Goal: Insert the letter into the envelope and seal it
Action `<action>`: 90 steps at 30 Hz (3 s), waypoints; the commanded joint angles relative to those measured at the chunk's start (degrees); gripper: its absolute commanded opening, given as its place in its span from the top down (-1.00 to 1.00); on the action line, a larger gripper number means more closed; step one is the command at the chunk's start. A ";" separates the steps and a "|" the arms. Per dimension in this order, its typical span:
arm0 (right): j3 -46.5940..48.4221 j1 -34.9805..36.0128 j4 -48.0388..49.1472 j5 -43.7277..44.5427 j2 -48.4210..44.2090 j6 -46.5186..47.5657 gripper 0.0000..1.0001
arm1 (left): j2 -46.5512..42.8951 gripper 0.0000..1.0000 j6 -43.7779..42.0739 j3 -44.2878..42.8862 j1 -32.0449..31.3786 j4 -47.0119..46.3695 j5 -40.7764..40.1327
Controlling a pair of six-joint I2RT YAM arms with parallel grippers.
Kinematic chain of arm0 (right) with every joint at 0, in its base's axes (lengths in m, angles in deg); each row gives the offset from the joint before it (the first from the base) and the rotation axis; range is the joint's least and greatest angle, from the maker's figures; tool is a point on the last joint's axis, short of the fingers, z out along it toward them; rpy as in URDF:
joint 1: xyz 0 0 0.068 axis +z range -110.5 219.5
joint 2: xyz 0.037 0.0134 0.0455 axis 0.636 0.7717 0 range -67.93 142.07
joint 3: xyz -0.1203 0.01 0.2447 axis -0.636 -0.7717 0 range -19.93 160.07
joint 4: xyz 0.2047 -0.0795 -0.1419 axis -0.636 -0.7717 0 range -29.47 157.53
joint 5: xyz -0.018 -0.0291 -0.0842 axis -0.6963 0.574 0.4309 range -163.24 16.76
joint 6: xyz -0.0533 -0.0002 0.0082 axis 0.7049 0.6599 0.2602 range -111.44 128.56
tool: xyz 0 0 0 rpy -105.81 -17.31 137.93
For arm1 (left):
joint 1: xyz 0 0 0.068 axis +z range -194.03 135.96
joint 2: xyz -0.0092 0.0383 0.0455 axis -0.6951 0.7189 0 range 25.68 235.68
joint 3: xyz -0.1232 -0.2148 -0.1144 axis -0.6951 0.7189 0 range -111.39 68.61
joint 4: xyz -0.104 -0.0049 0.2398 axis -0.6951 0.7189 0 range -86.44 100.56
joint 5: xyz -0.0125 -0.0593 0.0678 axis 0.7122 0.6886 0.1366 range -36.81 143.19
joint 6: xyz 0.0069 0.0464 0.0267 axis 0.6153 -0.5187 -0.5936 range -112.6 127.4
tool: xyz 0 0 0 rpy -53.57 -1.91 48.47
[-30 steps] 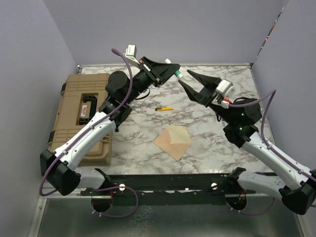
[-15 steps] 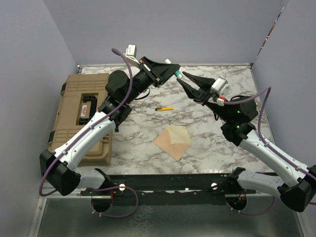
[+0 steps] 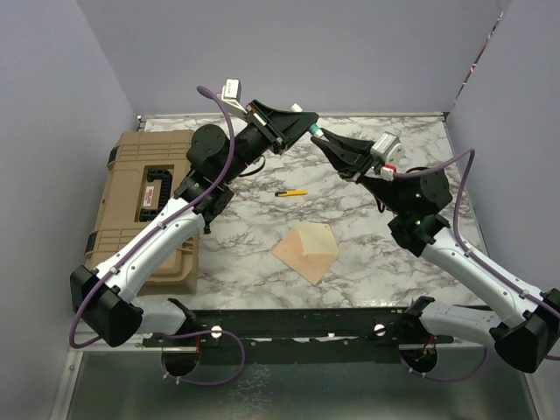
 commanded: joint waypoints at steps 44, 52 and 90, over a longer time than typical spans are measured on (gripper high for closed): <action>-2.48 0.09 9.07 1.10 0.62 -2.46 -0.18 | -0.09 1.00 2.28 5.01 0.15 -9.89 1.75; -2.45 0.09 7.99 1.08 0.96 -2.18 0.05 | 0.03 1.00 2.19 4.75 0.11 -9.87 2.23; -2.05 -0.15 -8.71 3.82 -3.78 -11.48 0.99 | -0.84 -0.54 -1.94 3.06 3.73 -3.76 10.52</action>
